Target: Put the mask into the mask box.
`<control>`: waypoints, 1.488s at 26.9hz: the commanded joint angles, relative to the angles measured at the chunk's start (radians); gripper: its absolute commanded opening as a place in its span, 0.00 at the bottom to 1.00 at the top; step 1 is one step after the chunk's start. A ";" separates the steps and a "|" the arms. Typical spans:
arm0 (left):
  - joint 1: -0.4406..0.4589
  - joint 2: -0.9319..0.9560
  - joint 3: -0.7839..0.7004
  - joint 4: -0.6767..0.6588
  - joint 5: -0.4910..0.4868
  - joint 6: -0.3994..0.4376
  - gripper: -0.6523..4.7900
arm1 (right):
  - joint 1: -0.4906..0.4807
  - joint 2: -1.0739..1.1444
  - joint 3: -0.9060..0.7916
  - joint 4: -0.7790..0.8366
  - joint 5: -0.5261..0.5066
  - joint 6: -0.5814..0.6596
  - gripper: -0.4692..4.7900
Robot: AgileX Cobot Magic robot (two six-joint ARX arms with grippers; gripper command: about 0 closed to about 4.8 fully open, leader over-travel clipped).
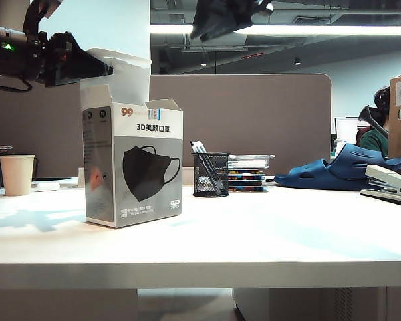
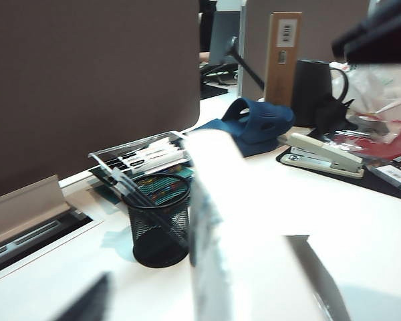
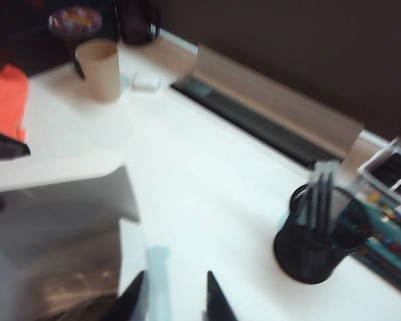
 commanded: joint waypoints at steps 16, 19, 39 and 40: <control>0.004 -0.133 0.003 0.051 0.000 -0.068 0.81 | -0.087 -0.183 0.007 -0.043 0.180 -0.004 0.26; 0.004 -0.192 0.003 0.045 0.000 -0.068 0.81 | -0.089 -0.219 0.007 -0.082 0.232 -0.007 0.25; 0.121 -0.549 0.003 -0.229 -0.122 -0.081 0.21 | -0.274 -0.543 0.002 -0.330 0.265 0.005 0.07; 0.134 -0.571 0.003 -0.255 -0.138 -0.094 0.21 | -0.285 -0.561 -0.007 -0.335 0.265 0.005 0.07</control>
